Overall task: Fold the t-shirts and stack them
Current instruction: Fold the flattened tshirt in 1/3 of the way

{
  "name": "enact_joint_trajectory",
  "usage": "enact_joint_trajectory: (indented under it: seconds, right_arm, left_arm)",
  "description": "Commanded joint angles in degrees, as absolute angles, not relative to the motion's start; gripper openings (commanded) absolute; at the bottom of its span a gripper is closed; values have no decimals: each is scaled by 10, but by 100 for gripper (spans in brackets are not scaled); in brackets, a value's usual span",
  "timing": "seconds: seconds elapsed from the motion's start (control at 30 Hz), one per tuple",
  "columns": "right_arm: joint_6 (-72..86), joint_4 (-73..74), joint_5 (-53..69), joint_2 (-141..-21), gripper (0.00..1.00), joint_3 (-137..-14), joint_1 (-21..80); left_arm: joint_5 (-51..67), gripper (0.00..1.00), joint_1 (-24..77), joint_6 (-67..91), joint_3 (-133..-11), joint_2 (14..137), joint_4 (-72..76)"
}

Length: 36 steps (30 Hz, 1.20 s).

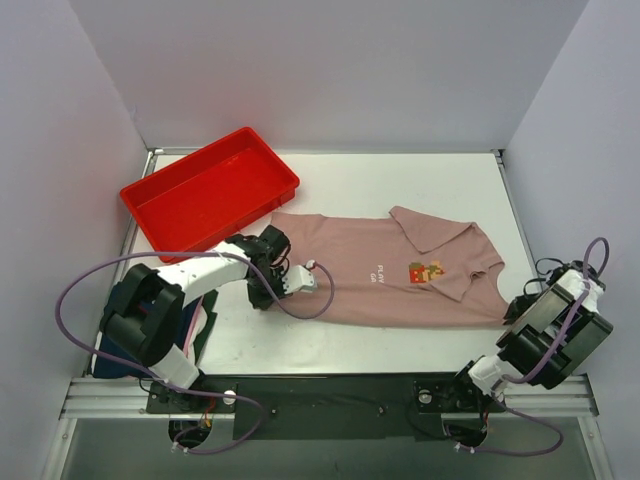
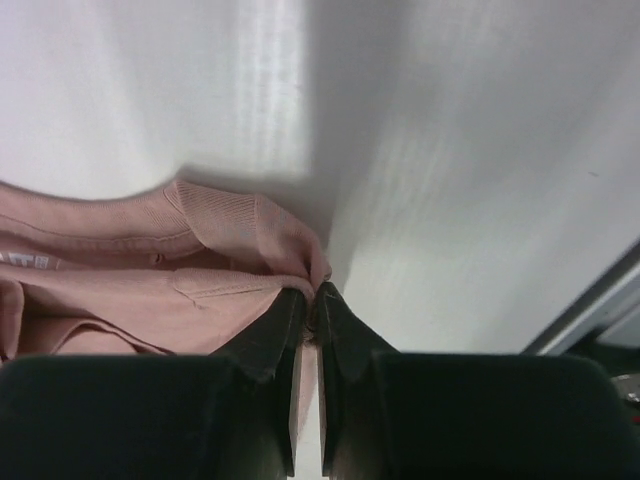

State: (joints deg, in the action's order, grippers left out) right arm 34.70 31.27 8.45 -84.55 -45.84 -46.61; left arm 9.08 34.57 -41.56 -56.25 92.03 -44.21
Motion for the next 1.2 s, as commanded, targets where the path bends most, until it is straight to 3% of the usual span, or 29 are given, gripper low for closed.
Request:
enact_joint_trajectory:
  seconds: [0.0, 0.03, 0.07, 0.1, 0.13, 0.2, 0.3, 0.37, 0.5, 0.63, 1.17]
  right_arm:
    - [345, 358, 25, -788, 5, -440, -502]
    - [346, 362, 9, -782, 13, -439, -510]
    - [349, 364, 2, -772, 41, -439, -514]
    - [354, 369, -15, -768, 49, -445, -519]
    - [356, 373, -20, -759, 56, -447, -521]
    - [348, 378, -18, -745, 58, -467, -519]
    - [306, 394, -25, -736, 58, -515, -455]
    - [270, 402, -26, -731, 48, -538, -383]
    - [236, 407, 37, -726, 40, -537, -270]
    - [239, 379, 106, -759, 40, -501, -222]
    - [211, 293, 123, -907, 48, -514, -171]
  left_arm:
    - [161, 0, 373, -414, -577, 902, -613]
    - [167, 1, 378, -413, -575, 901, -619]
    - [163, 20, 386, -412, -574, 899, -622]
    - [152, 30, 386, -415, -575, 899, -625]
    - [142, 59, 385, -416, -578, 898, -629]
    - [128, 83, 383, -417, -591, 898, -641]
    - [112, 86, 370, -425, -638, 898, -675]
    - [109, 86, 354, -421, -670, 898, -672]
    - [118, 87, 328, -378, -704, 896, -610]
    - [118, 87, 327, -341, -706, 901, -569]
    - [111, 87, 328, -328, -706, 898, -561]
